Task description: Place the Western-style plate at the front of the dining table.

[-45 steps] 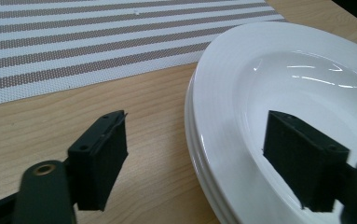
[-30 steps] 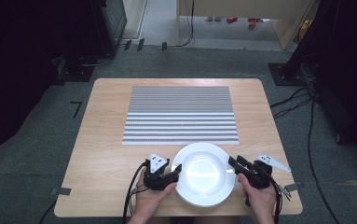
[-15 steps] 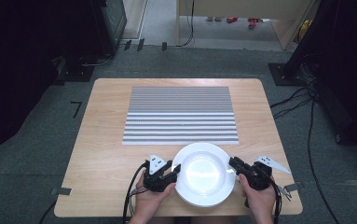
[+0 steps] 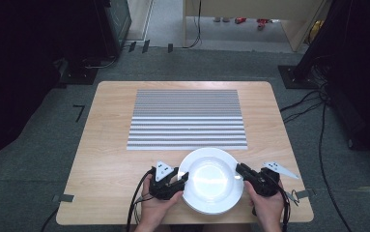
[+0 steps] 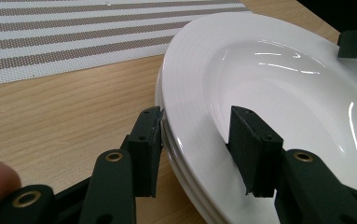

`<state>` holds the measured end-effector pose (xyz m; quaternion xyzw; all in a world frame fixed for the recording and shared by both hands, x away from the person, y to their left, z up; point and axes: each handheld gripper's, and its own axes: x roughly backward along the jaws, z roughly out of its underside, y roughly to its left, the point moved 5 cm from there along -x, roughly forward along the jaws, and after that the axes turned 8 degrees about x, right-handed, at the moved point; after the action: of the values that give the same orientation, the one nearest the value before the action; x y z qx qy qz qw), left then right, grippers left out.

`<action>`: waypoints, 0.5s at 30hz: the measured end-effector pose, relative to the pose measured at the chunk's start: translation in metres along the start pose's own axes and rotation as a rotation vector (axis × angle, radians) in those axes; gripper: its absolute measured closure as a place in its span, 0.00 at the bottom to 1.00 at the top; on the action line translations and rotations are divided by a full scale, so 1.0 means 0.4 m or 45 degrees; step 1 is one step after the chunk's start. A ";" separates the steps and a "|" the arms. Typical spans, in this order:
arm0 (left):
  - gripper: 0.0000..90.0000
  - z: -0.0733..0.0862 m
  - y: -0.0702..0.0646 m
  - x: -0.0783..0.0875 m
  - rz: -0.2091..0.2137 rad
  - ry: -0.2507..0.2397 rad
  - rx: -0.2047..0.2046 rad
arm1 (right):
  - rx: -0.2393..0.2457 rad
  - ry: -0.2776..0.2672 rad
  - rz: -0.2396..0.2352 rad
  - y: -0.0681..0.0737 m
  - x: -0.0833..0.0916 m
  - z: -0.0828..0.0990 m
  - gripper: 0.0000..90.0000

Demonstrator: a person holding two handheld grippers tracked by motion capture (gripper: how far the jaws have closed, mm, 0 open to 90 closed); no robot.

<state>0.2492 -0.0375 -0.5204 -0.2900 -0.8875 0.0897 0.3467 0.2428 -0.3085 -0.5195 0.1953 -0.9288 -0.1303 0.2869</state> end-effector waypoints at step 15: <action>0.67 -0.003 0.005 0.011 0.030 -0.016 0.016 | -0.078 -0.013 -0.073 -0.015 0.000 0.001 0.87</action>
<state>0.2482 -0.0336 -0.5178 -0.2975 -0.8856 0.1011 0.3420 0.2441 -0.3139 -0.5220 0.2124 -0.9198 -0.1677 0.2842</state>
